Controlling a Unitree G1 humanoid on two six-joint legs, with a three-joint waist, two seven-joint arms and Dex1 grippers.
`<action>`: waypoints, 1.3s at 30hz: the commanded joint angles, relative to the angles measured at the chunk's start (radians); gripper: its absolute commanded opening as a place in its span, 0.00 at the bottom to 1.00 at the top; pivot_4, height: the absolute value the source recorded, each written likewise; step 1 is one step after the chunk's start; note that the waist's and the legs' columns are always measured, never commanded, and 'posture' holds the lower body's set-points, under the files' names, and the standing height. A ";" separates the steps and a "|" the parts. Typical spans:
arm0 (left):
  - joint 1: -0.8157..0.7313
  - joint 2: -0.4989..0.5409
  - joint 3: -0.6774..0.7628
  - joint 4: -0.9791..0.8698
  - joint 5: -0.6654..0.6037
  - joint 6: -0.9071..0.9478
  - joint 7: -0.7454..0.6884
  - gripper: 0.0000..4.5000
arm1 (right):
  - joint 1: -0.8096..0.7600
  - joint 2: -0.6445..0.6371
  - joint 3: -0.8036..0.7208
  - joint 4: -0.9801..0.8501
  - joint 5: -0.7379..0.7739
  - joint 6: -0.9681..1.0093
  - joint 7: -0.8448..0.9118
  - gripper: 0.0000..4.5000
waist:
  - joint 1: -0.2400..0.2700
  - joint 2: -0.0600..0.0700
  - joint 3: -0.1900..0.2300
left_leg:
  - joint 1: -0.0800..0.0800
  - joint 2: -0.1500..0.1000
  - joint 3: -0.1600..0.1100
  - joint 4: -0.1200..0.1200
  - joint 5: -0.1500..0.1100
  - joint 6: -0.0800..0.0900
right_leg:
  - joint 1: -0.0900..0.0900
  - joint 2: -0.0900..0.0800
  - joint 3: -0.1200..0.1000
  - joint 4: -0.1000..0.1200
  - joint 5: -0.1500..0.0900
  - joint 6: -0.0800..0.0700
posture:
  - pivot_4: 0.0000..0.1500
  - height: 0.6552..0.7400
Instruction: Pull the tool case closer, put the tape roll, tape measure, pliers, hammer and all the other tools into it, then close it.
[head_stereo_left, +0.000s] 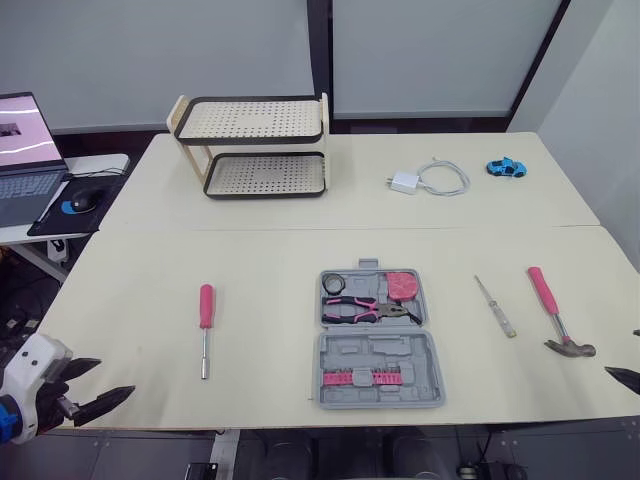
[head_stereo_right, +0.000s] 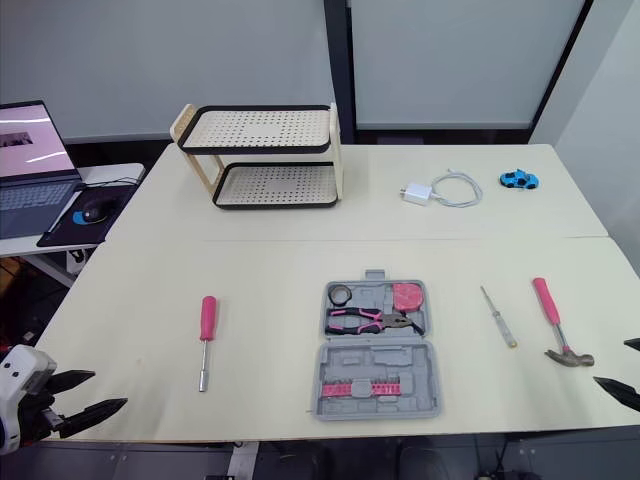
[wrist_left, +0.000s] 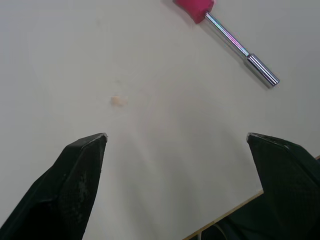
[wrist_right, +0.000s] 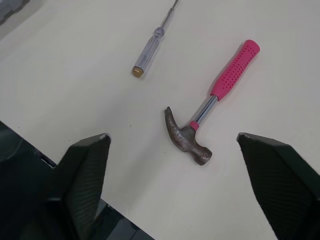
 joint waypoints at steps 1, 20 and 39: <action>0.008 -0.010 0.032 -0.030 -0.017 0.010 0.015 1.00 | -0.008 -0.024 -0.021 0.019 0.006 -0.004 0.005 0.99 | -0.001 0.000 0.000 | 0.000 0.000 0.000 0.000 0.000 0.000 | 0.000 0.000 0.000 0.000 0.000 0.000 | 1.00 1.00; 0.011 -0.028 0.005 -0.189 -0.042 0.006 -0.014 1.00 | -0.008 -0.019 -0.027 -0.060 0.068 0.092 0.026 0.99 | 0.000 0.000 0.000 | 0.000 0.000 0.000 0.000 0.000 0.000 | 0.001 0.000 0.000 0.000 0.000 0.000 | 1.00 1.00; -0.482 -0.093 -0.473 -0.664 -0.152 0.232 0.052 1.00 | -0.445 0.208 0.531 -0.252 0.007 0.504 -0.587 0.99 | -0.005 0.001 0.000 | -0.001 -0.001 -0.001 0.001 0.000 0.000 | -0.001 0.001 0.001 0.002 0.000 0.000 | 1.00 1.00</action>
